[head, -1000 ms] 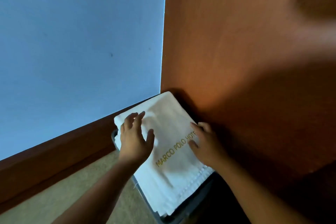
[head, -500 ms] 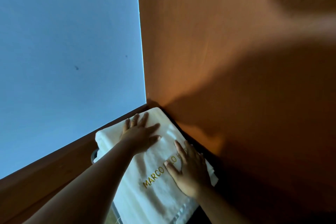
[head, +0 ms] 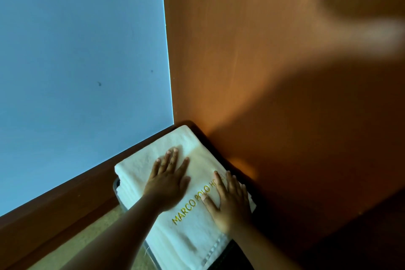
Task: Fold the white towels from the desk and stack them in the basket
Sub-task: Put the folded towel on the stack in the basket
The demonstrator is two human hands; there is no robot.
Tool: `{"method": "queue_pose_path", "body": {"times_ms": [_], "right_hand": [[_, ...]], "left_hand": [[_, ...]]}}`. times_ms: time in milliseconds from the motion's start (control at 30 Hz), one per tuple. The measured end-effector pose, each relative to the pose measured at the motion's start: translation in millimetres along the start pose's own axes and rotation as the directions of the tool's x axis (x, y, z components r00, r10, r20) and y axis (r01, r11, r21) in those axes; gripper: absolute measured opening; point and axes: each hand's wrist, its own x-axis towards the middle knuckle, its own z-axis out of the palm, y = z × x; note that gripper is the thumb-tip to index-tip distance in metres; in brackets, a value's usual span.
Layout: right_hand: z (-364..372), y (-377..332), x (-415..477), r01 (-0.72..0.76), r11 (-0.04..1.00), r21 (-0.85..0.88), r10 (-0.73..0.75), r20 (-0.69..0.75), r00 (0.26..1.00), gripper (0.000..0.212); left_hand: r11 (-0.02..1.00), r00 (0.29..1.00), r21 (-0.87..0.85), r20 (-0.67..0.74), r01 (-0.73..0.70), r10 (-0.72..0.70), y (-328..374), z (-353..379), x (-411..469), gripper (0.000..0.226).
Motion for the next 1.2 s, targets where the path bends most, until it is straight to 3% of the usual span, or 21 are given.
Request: {"method": "queue_pose_path", "body": {"times_ms": [100,233,433,567,633,733,800,1067,1200], "right_hand": [[-4,12,-26,-0.032,0.999,0.018,0.031,0.042,0.999,0.097],[-26,29,-56,-0.08,0.996,0.024,0.074,0.202,0.977,0.087],[-50,36,-105,-0.075,0.996,-0.054,0.088,0.292,0.953,0.091],[-72,18,-121,-0.014,0.995,-0.1,0.043,0.292,0.955,0.091],[-88,9,-129,0.027,0.994,-0.103,0.003,0.283,0.959,0.089],[-108,-1,-142,0.084,0.996,-0.041,-0.071,0.246,0.967,0.084],[-117,-4,-157,0.115,0.993,0.019,-0.116,0.207,0.971,0.08],[-124,7,-261,0.188,0.952,0.242,-0.227,0.144,0.963,0.048],[-116,19,-318,0.216,0.943,0.254,-0.244,0.084,0.966,0.036]], "left_hand": [[0.999,0.999,-0.039,0.032,-0.001,0.003,16,4,-32,0.09],[0.997,0.995,-0.055,0.075,-0.054,0.058,37,8,-65,0.088],[0.99,0.963,-0.018,0.231,-0.138,0.138,44,8,-118,0.101],[0.994,0.894,-0.086,0.439,-0.062,0.093,37,-33,-140,0.132],[0.993,0.892,-0.117,0.448,-0.016,0.067,35,-59,-156,0.138],[0.984,0.946,-0.174,0.323,0.042,0.016,31,-86,-177,0.084],[0.981,0.976,-0.186,0.216,0.049,-0.008,32,-98,-194,0.065],[0.907,0.984,-0.389,0.133,0.161,-0.117,82,-104,-281,0.046],[0.812,0.968,-0.533,0.206,0.237,-0.147,117,-87,-349,0.041]]}}
